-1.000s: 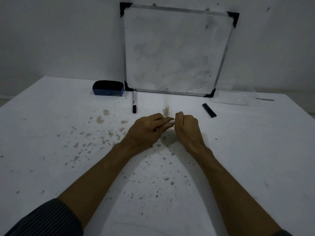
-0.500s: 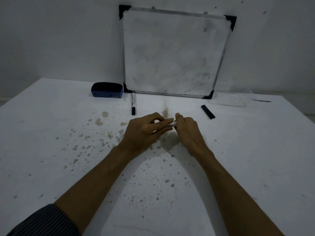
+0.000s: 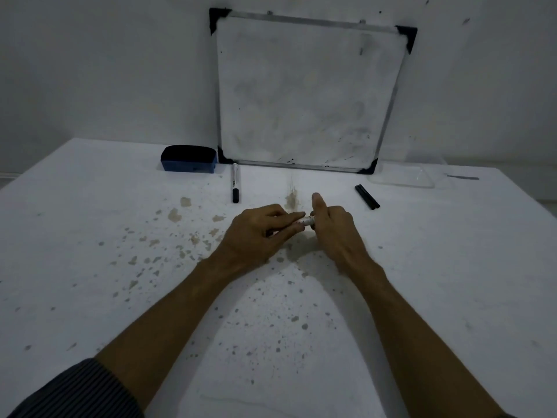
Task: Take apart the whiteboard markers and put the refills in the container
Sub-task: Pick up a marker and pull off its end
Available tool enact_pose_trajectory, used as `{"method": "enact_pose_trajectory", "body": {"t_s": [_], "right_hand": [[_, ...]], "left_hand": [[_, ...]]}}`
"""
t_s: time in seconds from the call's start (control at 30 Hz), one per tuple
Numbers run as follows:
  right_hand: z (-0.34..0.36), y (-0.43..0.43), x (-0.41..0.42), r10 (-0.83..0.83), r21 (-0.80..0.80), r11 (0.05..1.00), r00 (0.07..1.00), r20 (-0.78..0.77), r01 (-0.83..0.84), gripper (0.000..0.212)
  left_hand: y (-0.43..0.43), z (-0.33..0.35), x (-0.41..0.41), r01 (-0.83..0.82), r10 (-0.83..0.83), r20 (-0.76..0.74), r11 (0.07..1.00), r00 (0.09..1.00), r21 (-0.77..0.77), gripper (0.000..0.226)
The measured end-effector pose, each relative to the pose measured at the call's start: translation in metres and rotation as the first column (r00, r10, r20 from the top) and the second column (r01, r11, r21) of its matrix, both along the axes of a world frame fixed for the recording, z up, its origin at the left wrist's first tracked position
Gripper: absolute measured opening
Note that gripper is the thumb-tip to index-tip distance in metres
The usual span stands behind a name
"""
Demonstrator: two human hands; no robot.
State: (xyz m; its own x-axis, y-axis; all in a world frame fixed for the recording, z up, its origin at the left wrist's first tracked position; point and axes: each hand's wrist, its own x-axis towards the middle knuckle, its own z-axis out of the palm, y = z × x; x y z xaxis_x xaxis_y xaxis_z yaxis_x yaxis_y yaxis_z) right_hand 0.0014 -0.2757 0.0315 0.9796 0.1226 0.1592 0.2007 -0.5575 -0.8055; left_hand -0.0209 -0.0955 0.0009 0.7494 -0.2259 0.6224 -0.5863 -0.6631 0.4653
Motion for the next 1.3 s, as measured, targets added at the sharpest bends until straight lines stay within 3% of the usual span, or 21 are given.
{"method": "enact_pose_trajectory", "body": {"t_s": [0.13, 0.23, 0.33, 0.4, 0.47, 0.53, 0.57, 0.63, 0.7, 0.83, 0.9, 0.97, 1.1, 1.2, 1.23, 1.3], "right_hand": [[-0.001, 0.0, 0.008, 0.014, 0.04, 0.999, 0.989, -0.149, -0.008, 0.059], [-0.005, 0.003, 0.008, 0.006, 0.102, 0.995, 0.993, -0.118, 0.006, 0.052], [-0.009, 0.006, 0.005, -0.011, 0.099, 0.995, 0.998, 0.054, 0.005, 0.054], [-0.014, 0.006, 0.001, 0.075, 0.05, 0.995, 0.975, 0.208, -0.087, 0.054], [-0.015, 0.004, -0.007, 0.199, -0.028, 0.98, 0.945, 0.261, -0.198, 0.045], [-0.018, 0.004, -0.007, 0.209, -0.07, 0.978, 0.923, 0.323, -0.197, 0.046], [-0.016, 0.006, -0.006, 0.161, -0.032, 0.987, 0.94, 0.3, -0.158, 0.05], [-0.007, 0.008, -0.003, 0.081, 0.03, 0.996, 0.991, 0.104, -0.085, 0.058], [-0.001, 0.008, -0.001, 0.031, -0.009, 0.999, 0.999, -0.034, -0.031, 0.061], [0.002, 0.009, -0.004, 0.014, -0.022, 1.0, 0.998, -0.062, -0.016, 0.055], [0.0, 0.01, -0.005, 0.024, -0.009, 1.0, 0.999, 0.029, -0.023, 0.054], [-0.009, 0.011, -0.003, 0.072, -0.082, 0.995, 0.974, 0.215, -0.055, 0.054], [-0.021, 0.006, -0.006, 0.226, -0.209, 0.967, 0.873, 0.433, -0.147, 0.046], [-0.023, 0.002, -0.005, 0.411, -0.402, 0.892, 0.739, 0.534, -0.205, 0.034], [-0.023, 0.0, -0.002, 0.418, -0.403, 0.893, 0.706, 0.572, -0.202, 0.033], [-0.017, -0.007, 0.001, 0.251, -0.21, 0.965, 0.766, 0.592, -0.154, 0.039]], "left_hand": [[0.001, 0.0, -0.001, -0.113, 0.057, 0.291, 0.977, 0.955, 0.178, 0.032], [0.001, 0.002, -0.002, -0.125, 0.071, 0.296, 0.977, 0.952, 0.17, 0.032], [-0.004, 0.007, -0.008, -0.039, 0.027, 0.117, 0.994, 0.993, 0.102, 0.029], [0.0, 0.019, -0.013, 0.077, -0.086, -0.16, 0.995, 0.983, -0.062, 0.02], [0.008, 0.027, -0.016, 0.077, -0.176, -0.47, 0.972, 0.865, -0.223, 0.02], [0.013, 0.029, -0.018, 0.071, -0.203, -0.556, 0.966, 0.806, -0.25, 0.025], [0.012, 0.028, -0.018, 0.068, -0.206, -0.542, 0.962, 0.814, -0.264, 0.022], [0.007, 0.022, -0.016, 0.051, -0.178, -0.465, 0.961, 0.867, -0.273, 0.018], [0.003, 0.014, -0.012, 0.046, -0.118, -0.345, 0.977, 0.931, -0.209, 0.027], [0.003, 0.006, -0.008, 0.0, -0.009, -0.129, 0.998, 0.992, -0.067, 0.038], [0.003, 0.007, -0.006, 0.015, -0.017, -0.081, 1.0, 0.997, -0.019, 0.037], [0.004, 0.009, -0.005, 0.066, -0.069, -0.128, 0.997, 0.989, -0.027, 0.033], [0.011, 0.021, -0.015, 0.092, -0.209, -0.492, 0.964, 0.845, -0.251, 0.026], [0.019, 0.03, -0.017, 0.103, -0.255, -0.624, 0.957, 0.739, -0.27, 0.028], [0.021, 0.034, -0.017, 0.121, -0.287, -0.635, 0.949, 0.717, -0.292, 0.032], [0.029, 0.036, -0.017, 0.091, -0.324, -0.651, 0.927, 0.686, -0.365, 0.031]]}}
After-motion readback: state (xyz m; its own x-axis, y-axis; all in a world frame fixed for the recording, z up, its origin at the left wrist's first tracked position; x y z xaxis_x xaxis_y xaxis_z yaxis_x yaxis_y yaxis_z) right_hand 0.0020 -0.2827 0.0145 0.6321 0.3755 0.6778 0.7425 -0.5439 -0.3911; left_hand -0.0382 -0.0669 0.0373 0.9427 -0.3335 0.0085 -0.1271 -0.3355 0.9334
